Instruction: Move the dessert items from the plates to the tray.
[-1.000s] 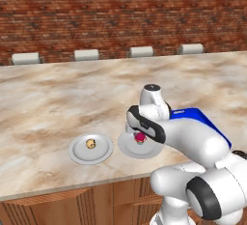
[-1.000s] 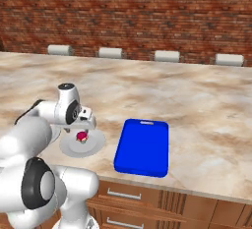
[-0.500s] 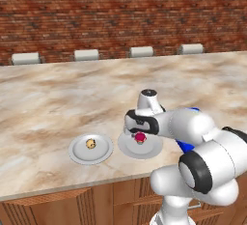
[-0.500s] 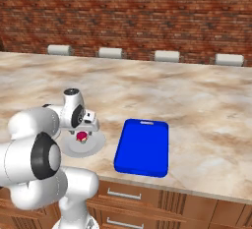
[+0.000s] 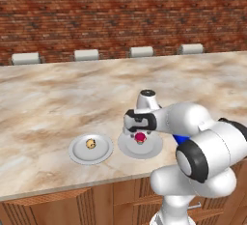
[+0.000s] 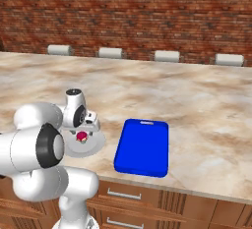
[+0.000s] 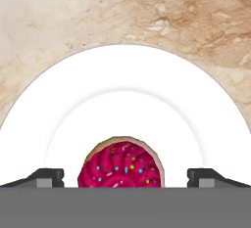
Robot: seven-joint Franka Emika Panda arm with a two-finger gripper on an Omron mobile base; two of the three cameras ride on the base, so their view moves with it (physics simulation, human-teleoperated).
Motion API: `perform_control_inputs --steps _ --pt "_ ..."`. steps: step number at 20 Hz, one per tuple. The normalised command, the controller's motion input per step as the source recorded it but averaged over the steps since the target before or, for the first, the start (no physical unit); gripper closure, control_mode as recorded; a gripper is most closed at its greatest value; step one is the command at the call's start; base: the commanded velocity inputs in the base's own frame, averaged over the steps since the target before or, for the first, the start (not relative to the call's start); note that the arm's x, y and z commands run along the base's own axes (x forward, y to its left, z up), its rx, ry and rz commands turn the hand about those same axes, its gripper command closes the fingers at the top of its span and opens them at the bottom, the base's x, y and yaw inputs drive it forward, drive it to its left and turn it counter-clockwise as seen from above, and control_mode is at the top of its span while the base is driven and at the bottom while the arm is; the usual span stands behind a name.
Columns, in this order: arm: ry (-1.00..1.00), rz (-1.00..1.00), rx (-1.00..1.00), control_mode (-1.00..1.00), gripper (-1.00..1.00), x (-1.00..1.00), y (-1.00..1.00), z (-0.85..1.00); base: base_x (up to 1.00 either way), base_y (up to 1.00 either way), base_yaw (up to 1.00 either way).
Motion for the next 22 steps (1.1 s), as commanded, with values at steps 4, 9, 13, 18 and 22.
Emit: perform_control_inputs --steps 4,9,13,18,22 --pt "0.00 0.00 0.00 -1.00 -1.00 0.00 0.00 -0.25 0.00 0.00 0.00" --pt "0.00 0.00 0.00 -1.00 -1.00 0.00 0.02 -0.29 0.00 0.00 0.00" --pt "0.00 0.00 0.00 -1.00 1.00 0.00 0.00 -0.08 0.00 0.00 0.00" --pt "-0.01 0.00 0.00 -1.00 1.00 0.00 0.00 0.00 0.00 0.00 0.00" --pt "-0.01 -0.03 0.04 -1.00 1.00 0.01 -0.22 0.56 0.00 0.00 0.00"
